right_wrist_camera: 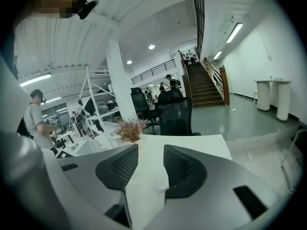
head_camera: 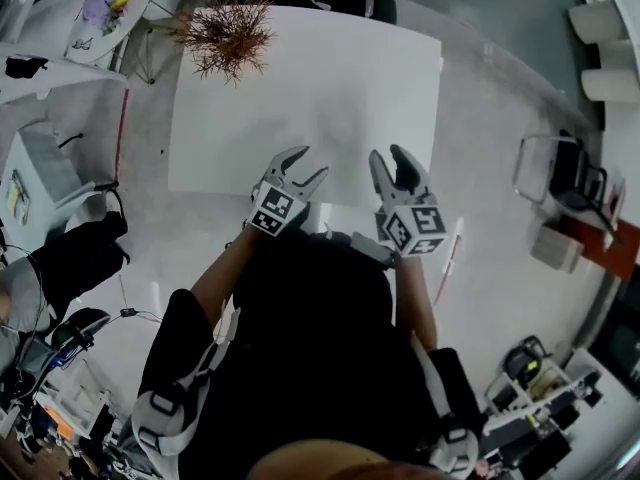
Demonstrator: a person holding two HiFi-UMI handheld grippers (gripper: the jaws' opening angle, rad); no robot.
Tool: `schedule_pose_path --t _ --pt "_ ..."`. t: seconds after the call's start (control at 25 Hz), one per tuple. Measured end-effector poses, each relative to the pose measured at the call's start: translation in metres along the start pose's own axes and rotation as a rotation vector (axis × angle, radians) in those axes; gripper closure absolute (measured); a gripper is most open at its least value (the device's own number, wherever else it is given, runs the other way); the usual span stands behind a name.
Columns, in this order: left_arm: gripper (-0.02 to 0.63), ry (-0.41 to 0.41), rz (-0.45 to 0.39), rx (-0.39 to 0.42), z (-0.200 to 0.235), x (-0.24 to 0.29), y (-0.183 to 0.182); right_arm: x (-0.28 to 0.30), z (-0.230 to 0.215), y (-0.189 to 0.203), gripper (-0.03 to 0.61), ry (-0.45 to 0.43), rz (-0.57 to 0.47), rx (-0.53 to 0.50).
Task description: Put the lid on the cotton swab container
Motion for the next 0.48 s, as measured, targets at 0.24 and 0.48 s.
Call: schedule_pose_path --t 0.24,0.48 --pt "0.370 0.136 0.115 0.058 0.035 0.057 0.031 0.072 -0.025 0.008 0.422 -0.119 0.215 -0.014" --pt "0.360 0.192 0.194 0.103 0.062 0.101 0.052 0.138 -0.052 0.010 0.422 -0.228 0.375 -0.026"
Point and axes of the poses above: the fingertips, and each gripper's own axes: x forward along the fingers, z to its left, y out of its underside, the point moved 9 cm from there along -x, backward along the fingers, and after that the axes turned 10 degrees about y, right-handed, at the moved point
